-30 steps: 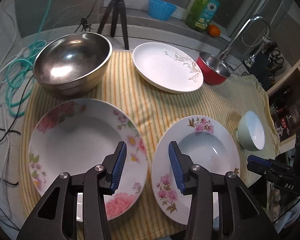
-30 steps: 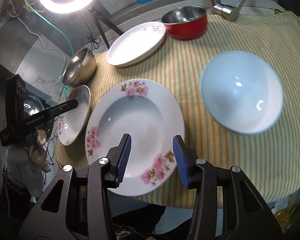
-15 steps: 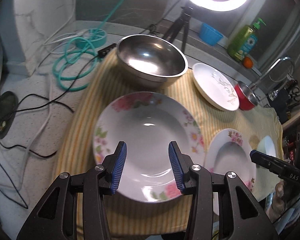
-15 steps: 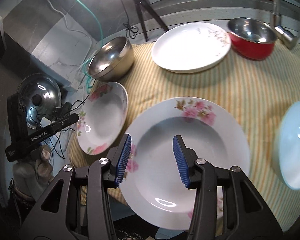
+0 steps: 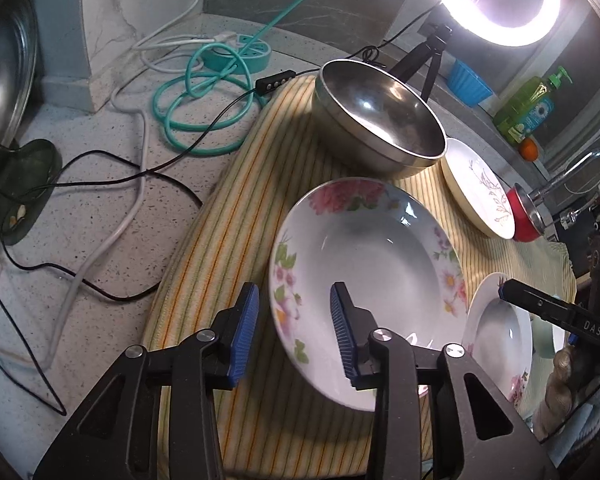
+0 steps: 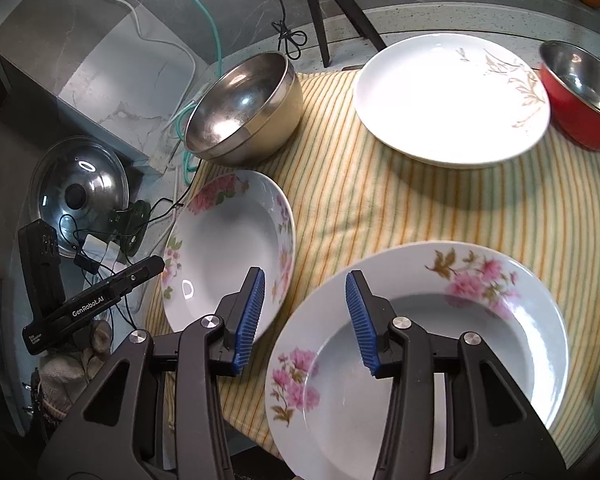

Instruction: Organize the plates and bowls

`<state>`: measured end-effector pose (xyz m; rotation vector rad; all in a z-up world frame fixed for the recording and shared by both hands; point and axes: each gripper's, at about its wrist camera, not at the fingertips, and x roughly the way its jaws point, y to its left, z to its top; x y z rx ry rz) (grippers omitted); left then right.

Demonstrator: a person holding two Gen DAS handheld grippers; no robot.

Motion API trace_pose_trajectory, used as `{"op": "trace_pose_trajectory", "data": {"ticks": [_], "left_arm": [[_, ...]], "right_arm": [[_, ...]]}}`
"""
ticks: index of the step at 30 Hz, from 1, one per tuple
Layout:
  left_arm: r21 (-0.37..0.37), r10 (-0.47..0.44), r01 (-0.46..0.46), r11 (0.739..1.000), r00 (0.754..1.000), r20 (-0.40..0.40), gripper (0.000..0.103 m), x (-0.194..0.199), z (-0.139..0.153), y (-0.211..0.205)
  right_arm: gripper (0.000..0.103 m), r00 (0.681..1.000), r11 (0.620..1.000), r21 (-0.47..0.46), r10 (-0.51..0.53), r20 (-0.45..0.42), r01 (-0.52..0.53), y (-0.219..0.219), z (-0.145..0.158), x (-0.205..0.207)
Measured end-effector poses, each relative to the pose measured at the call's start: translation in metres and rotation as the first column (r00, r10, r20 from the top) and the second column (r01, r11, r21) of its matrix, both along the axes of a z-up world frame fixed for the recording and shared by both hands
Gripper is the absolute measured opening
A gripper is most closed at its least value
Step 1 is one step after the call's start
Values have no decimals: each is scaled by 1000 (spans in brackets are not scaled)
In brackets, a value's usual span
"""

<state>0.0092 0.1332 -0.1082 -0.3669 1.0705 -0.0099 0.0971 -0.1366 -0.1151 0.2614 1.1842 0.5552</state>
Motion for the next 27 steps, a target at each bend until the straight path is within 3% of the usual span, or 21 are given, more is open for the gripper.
{"op": "trace_pose_trajectory", "data": {"ticks": [4,8,27], "left_arm": [[-22,2,-2,1000,1000,-10,26,3,-5,5],[-40,0,-1,999,1000,-20,20,5,-9,8],[-69,-22,19,997,999,-39,13,13,-19,10]], "right_arm": [[31,1000,1000,-5,23,-19,-23,11,-7,7],[25,999,999,-5,35,-41,-35,20,-15,14],[10,995,997,-37,65,-71,-68,42,-33,26]]}}
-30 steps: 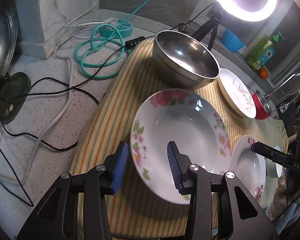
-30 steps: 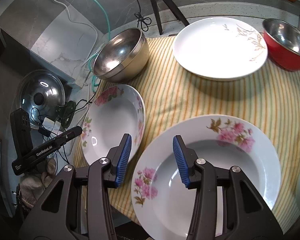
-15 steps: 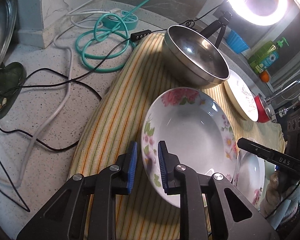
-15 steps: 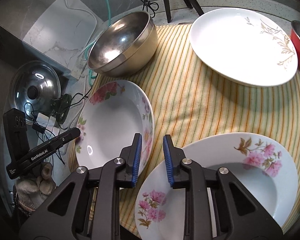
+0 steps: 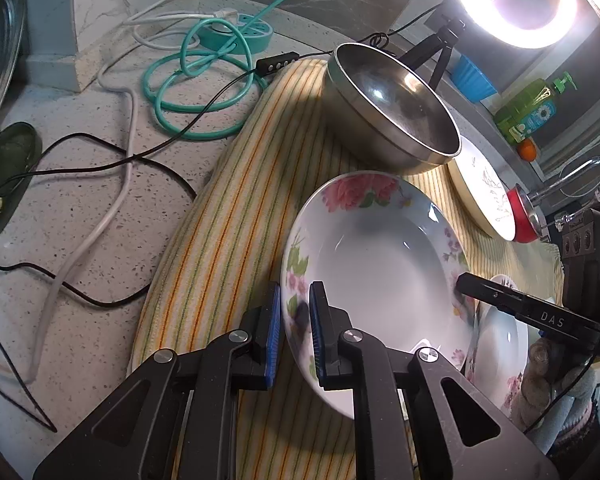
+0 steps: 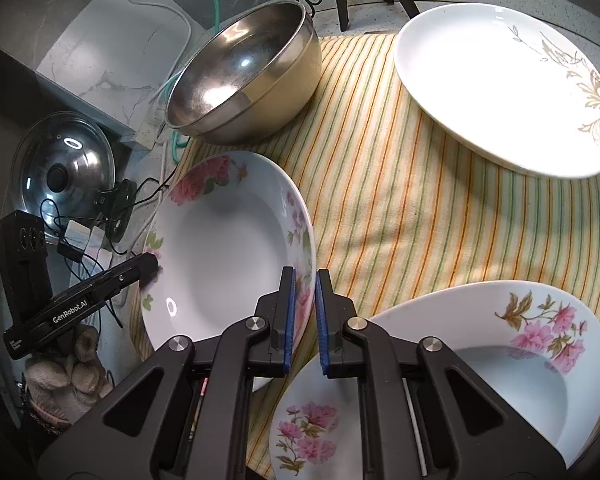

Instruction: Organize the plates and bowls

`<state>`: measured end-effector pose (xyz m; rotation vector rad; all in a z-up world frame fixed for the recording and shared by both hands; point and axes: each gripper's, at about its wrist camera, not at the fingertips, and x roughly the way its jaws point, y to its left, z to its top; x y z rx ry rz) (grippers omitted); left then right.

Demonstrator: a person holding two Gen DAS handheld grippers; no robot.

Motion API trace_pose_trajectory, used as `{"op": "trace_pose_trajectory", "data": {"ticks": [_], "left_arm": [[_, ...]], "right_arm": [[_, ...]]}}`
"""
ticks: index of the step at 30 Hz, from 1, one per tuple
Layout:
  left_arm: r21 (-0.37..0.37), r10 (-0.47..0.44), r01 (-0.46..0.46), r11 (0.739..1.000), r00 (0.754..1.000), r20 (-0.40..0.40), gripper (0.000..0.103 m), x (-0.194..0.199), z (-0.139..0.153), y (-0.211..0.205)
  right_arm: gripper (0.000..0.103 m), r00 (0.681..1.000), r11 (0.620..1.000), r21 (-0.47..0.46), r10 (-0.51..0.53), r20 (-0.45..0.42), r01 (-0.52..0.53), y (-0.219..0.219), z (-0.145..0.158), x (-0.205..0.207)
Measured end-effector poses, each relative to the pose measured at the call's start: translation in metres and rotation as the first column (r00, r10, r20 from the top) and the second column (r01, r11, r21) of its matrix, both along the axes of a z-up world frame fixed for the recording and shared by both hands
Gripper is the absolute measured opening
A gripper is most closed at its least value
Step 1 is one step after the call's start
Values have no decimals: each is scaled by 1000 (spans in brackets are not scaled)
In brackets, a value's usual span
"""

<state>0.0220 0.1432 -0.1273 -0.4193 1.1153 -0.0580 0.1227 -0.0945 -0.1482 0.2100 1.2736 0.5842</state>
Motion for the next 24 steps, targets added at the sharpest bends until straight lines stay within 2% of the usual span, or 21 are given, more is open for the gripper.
{"op": "trace_pose_trajectory", "data": {"ticks": [12,24], "left_arm": [[10,13,-13,1000,1000,-1,13,-2,4,-1],[10,11,-12,1000,999,41,13,-7,27,-5]], "right_arm": [[10,1000,1000,4,-22,1,22,0,4,-4],[10,999,998,46,-48,11,47,-18,20,-12]]}}
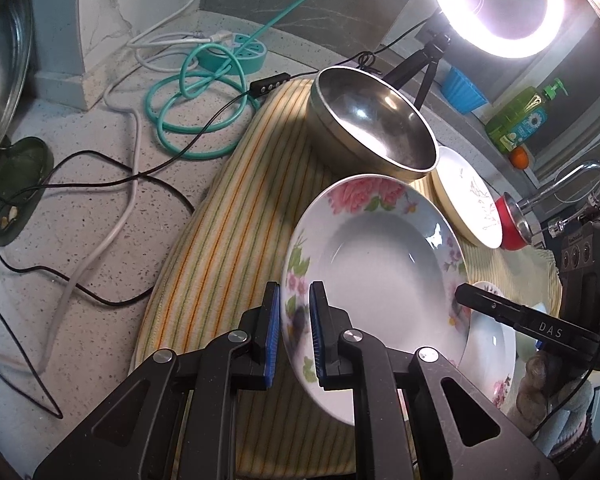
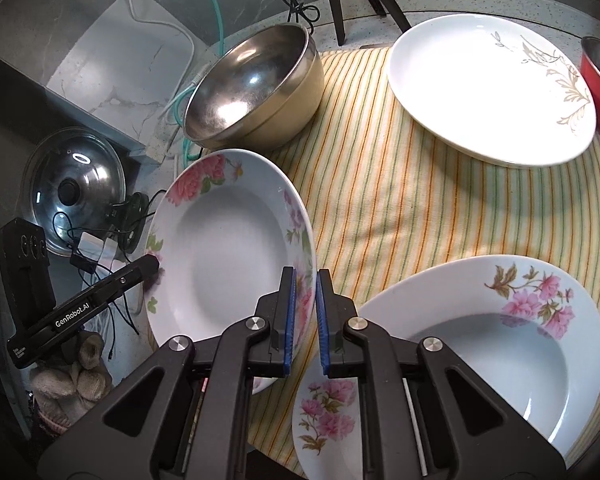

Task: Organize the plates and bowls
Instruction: 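Lift the pink-rose plate and lower it onto the pink-blossom plate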

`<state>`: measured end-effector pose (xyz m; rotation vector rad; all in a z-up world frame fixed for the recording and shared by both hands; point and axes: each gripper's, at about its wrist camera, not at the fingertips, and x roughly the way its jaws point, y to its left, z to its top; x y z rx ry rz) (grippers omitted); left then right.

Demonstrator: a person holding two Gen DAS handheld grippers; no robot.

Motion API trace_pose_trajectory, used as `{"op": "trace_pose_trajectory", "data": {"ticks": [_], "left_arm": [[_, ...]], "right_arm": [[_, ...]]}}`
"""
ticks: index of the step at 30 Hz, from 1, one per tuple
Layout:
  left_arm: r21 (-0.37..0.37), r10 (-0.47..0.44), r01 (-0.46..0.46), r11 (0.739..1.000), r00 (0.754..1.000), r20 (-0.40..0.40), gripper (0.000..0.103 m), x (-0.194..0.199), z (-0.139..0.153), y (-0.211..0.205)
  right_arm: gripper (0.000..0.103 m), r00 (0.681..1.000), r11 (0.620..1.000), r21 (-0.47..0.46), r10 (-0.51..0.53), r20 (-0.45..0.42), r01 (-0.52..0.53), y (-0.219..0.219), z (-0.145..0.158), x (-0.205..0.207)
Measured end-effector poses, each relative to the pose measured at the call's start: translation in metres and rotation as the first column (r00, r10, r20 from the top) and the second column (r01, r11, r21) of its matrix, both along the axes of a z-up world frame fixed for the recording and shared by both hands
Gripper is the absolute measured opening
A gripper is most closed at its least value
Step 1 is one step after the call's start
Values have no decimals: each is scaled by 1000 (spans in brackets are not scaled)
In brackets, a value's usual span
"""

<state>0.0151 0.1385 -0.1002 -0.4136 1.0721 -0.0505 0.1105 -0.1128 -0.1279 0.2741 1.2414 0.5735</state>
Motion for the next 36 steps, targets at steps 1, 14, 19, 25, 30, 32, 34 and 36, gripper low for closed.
{"op": "trace_pose_trajectory", "data": {"ticks": [1,14,19,25,30,32,34,36], "left_arm": [[-2,-4,4,1000,1000,4,13,0,2,-1],[-22,-105,105,994,994,32,13,-2,17,-46],[-28,-157,157,987,987,26,13,-2,16,-70],[-29,-222,222,975,975,10,13,-2,12,-100],[-35,-275,275,961,961,-3,13,-3,7,-123],[-35,-295,294,955,956,-8,13,-4,5,-132],[-36,-312,312,950,950,-14,13,-4,3,-140],[-36,-327,326,945,945,-20,13,-4,1,-147]], "right_arm": [[10,1000,1000,2,-4,0,4,-3,2,-1],[10,995,995,12,-95,-2,95,-62,18,-29],[10,990,990,6,-140,-10,140,-86,20,-41],[10,980,980,-6,-199,-19,199,-115,18,-56],[10,970,970,-26,-242,-28,242,-139,13,-69],[10,966,966,-32,-257,-33,256,-146,11,-73],[10,963,963,-39,-268,-38,266,-153,8,-76],[10,960,960,-47,-278,-42,276,-159,5,-79]]}}
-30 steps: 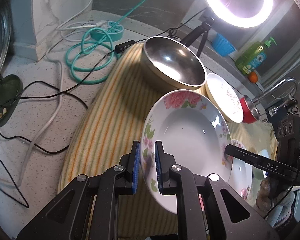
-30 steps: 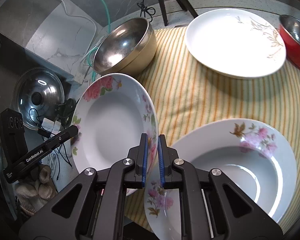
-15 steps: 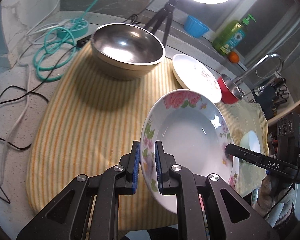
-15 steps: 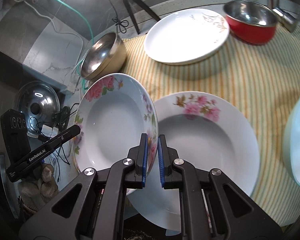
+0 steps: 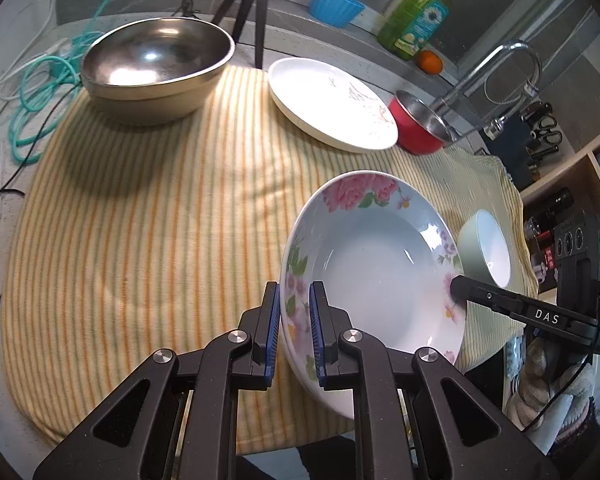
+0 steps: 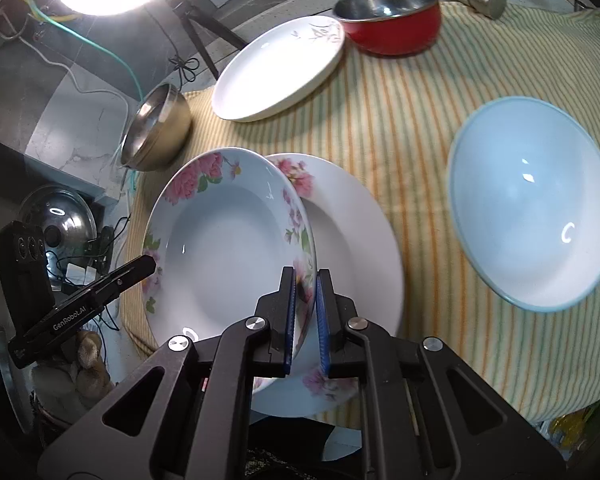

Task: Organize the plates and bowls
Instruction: 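Lift the pink-rose plate and lower it onto the pink-blossom plate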

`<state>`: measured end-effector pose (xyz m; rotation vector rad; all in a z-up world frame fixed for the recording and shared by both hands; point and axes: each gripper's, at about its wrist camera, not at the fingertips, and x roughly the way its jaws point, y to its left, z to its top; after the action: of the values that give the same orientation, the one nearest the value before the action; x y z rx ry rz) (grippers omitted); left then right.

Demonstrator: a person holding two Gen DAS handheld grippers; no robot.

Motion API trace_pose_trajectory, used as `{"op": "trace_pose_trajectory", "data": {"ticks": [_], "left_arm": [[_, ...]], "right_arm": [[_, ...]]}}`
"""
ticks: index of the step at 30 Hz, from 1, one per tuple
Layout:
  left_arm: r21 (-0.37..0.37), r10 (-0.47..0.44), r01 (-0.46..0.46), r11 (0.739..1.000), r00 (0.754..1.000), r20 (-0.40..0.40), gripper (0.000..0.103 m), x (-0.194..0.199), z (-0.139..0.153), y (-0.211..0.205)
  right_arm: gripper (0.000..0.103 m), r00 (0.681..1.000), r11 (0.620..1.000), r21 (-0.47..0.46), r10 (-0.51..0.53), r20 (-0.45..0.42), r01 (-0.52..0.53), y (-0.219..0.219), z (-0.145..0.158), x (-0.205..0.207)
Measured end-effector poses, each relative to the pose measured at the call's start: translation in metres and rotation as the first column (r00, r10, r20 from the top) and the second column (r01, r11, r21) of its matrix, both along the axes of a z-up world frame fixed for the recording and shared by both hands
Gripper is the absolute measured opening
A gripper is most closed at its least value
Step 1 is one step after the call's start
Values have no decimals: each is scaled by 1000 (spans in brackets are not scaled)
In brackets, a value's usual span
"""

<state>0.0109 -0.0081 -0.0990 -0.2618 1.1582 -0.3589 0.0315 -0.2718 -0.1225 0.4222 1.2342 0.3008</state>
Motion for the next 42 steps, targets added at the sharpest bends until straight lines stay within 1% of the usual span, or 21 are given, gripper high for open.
{"op": "trace_pose_trajectory", "data": {"ticks": [6,14,24,33,42], "left_arm": [[15,-33,33,999,999,-14,13,-2,-5,-14],[34,-52,53,998,998,-26,13,-3,-10,-23],[49,-48,50,998,998,-43,13,1,-15,-27],[55,-47,49,997,998,-43,13,5,-17,-29],[53,-49,51,997,998,-43,13,5,-17,-29]], "right_arm": [[10,1000,1000,-5,-23,-11,23,-13,-5,-7],[10,999,999,-20,-29,-17,28,-20,-9,-10],[10,999,999,-29,-18,-29,18,-17,-13,-9],[10,1000,999,-45,-12,-24,10,-15,-13,-7],[12,1000,999,-46,-2,-18,1,-14,-13,-7]]}}
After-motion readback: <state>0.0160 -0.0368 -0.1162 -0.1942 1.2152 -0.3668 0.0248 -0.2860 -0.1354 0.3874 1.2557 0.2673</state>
